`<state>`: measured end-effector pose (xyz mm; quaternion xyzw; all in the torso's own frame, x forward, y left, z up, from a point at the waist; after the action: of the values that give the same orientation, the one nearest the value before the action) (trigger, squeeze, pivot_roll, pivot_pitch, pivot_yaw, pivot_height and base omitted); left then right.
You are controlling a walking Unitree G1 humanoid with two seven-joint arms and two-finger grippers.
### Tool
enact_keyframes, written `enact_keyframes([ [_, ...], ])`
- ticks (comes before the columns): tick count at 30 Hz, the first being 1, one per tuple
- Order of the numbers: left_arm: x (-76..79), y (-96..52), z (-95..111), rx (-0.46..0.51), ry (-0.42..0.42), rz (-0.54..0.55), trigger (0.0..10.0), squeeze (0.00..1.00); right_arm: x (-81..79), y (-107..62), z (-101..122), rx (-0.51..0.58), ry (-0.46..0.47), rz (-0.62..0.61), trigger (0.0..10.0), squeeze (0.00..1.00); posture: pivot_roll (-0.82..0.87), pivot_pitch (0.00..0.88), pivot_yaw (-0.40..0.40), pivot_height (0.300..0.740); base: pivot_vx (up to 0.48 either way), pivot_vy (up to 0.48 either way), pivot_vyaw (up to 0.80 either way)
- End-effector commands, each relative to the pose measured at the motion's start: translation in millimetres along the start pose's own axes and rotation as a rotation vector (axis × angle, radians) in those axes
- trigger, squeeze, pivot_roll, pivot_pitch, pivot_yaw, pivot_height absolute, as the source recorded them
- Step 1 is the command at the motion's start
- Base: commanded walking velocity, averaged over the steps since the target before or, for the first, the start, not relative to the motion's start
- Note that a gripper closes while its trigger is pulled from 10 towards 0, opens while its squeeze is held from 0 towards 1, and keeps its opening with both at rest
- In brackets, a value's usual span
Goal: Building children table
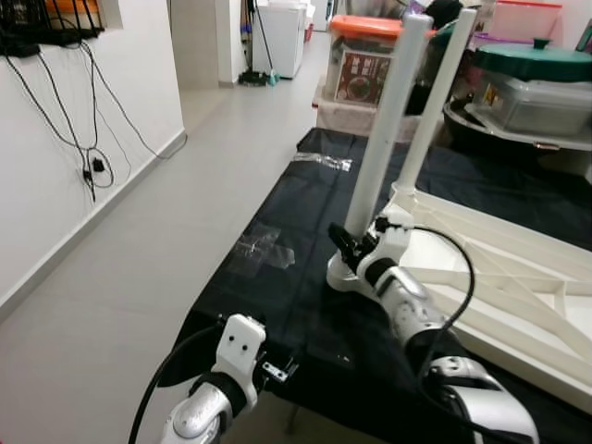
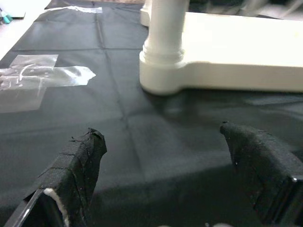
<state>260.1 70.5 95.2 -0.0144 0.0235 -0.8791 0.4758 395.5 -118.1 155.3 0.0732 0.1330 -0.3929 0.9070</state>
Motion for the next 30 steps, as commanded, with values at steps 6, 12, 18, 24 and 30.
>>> enact_keyframes([
  [6, 0.7, 1.7, -1, -0.006, 0.002, -0.006, 10.0, 0.00, -43.3, 2.5, -11, -0.164, -0.099, 0.414, 10.0, 0.00, 0.16, 0.000, -0.090, 0.740, 0.000, 0.000, 0.00],
  [12, 0.2, 1.6, -1, -0.005, 0.005, -0.001, 10.0, 0.00, -52.4, 3.1, -28, -0.304, -0.222, 0.550, 5.9, 0.00, 0.17, 0.000, -0.092, 0.740, 0.000, 0.000, 0.00],
  [18, 0.2, 1.1, -1, -0.005, 0.006, 0.001, 10.0, 0.00, -57.4, 8.2, -26, -0.272, -0.229, 0.555, 0.0, 0.00, 0.17, 0.000, -0.093, 0.740, 0.000, 0.000, 0.00],
  [24, -0.2, 1.2, -2, -0.007, 0.003, 0.000, 10.0, 0.00, -35.9, 25.1, -6, -0.075, -0.147, 0.194, 0.0, 0.00, 0.16, 0.000, -0.088, 0.740, 0.000, 0.000, 0.00],
  [30, -0.3, 1.3, -2, -0.008, 0.002, -0.002, 10.0, 0.00, 28.2, 10.8, -1, 0.045, -0.074, -0.520, 0.0, 0.00, 0.16, 0.000, -0.086, 0.740, 0.000, 0.000, 0.00],
])
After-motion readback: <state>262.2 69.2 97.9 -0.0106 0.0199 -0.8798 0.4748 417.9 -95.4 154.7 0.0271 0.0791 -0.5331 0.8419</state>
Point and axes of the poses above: a point about 5 cm out from each wrist's last joint towards the gripper, its own y axis pointing out of the wrist towards the gripper, its own z axis along the axis of the wrist's last joint, x = y × z, the point moved 3 cm from there along y, pointing out of the wrist towards the gripper, and after that the axes turned 2 degrees about y, right-handed, at the moved point
